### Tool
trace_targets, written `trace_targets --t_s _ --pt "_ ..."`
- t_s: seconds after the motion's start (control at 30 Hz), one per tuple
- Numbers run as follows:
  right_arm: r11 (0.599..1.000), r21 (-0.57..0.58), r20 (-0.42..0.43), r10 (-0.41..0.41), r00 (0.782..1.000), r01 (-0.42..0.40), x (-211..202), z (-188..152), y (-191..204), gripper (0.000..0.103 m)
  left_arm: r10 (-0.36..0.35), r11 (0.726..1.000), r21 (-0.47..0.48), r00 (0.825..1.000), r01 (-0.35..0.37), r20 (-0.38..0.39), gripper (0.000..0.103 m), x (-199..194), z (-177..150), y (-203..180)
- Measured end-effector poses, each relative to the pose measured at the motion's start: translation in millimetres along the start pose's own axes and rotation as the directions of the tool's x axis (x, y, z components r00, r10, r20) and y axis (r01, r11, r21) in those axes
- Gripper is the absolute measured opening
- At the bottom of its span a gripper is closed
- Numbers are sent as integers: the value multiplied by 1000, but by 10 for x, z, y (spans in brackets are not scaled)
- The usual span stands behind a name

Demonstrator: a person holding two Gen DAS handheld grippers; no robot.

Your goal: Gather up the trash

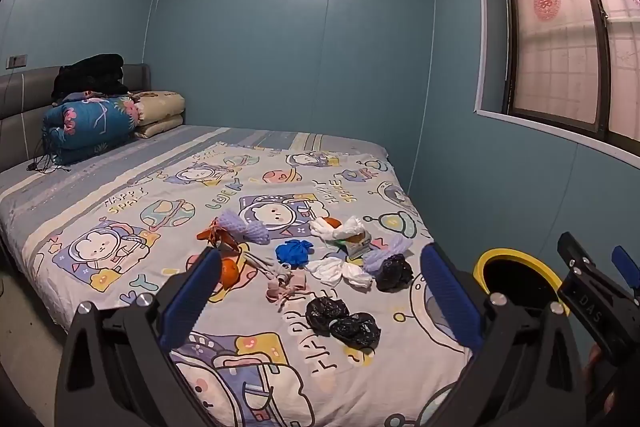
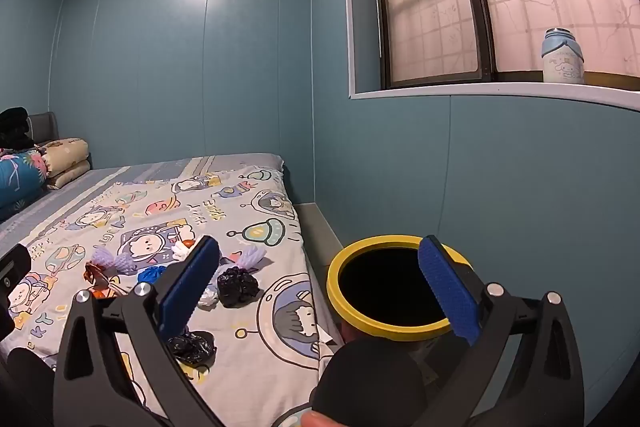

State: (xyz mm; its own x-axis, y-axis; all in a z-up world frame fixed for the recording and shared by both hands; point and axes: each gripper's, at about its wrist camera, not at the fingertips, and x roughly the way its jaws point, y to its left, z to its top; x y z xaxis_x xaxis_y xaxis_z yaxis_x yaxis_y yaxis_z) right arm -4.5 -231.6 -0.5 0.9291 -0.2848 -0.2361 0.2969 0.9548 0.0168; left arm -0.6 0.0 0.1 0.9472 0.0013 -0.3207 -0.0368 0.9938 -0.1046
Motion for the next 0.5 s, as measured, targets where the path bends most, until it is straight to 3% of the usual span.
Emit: trace_targets --t_s 0.5 --pt "1000 -1 4 1 1000 -1 -1 3 5 95 2 1000 1 1000 -2 -9 96 -13 -4 53"
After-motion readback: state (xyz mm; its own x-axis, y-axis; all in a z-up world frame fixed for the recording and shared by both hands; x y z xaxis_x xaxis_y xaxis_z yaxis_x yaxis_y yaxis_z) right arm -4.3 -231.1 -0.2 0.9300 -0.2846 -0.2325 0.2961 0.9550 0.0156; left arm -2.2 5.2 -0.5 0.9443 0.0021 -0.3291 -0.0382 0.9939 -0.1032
